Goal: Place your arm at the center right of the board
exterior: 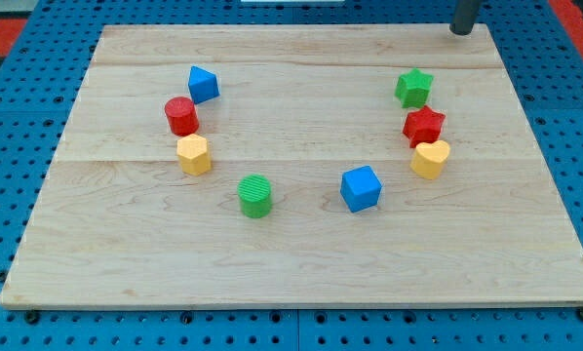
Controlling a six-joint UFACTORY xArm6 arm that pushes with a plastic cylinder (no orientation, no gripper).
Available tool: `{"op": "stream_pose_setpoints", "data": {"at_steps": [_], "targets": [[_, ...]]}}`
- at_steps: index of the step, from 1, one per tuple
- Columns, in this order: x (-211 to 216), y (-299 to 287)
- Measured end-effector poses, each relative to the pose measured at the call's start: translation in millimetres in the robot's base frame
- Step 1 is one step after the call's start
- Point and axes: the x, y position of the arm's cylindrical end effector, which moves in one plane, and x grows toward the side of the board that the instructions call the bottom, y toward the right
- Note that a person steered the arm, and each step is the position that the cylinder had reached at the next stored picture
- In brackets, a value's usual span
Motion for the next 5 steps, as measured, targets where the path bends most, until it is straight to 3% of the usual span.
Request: {"op": "stream_pose_setpoints", "data": {"at_steps": [1, 2, 4, 5], "targets": [[-3.0, 31.5], [20.6, 87.3], [197.3, 78.0], [262.9, 58.3]]}}
